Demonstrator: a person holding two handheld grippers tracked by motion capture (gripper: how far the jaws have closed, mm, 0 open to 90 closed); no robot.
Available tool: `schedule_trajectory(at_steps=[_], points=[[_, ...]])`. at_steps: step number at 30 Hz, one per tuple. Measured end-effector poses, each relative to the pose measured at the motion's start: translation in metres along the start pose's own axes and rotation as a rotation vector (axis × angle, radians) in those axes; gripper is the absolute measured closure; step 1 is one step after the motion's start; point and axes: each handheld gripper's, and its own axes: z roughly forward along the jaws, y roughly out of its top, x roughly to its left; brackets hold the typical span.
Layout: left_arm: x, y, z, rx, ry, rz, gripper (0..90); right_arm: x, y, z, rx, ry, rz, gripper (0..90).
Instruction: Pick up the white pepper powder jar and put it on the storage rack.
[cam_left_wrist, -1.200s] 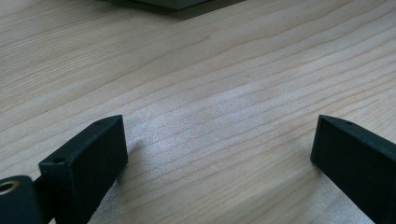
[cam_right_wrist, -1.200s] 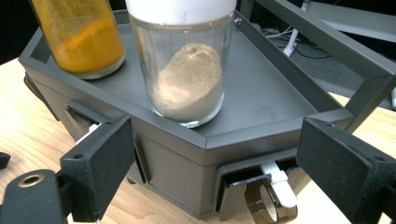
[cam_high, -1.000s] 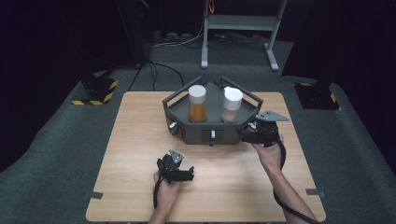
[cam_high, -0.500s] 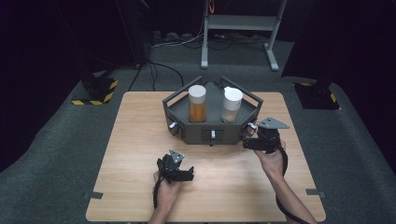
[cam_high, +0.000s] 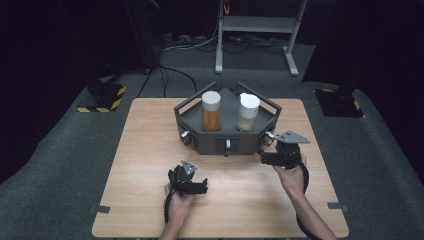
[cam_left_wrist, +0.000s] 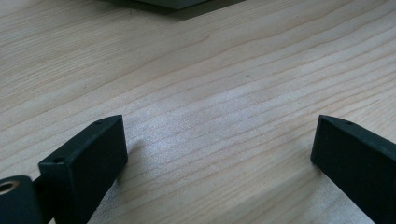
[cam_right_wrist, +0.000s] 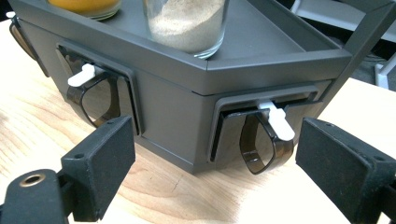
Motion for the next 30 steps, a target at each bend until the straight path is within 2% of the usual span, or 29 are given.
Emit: schedule_trajectory(at_steps=[14, 30], points=[[0.000, 0.000, 0.000, -0.001, 0.001, -0.002, 3.6, -0.003, -0.011, -0.004, 0.001, 0.007, 0.039, 12.0], [0.000, 0.000, 0.000, -0.001, 0.001, -0.002, 3.6, -0.004, -0.024, -0.006, 0.016, 0.010, 0.059, 12.2]])
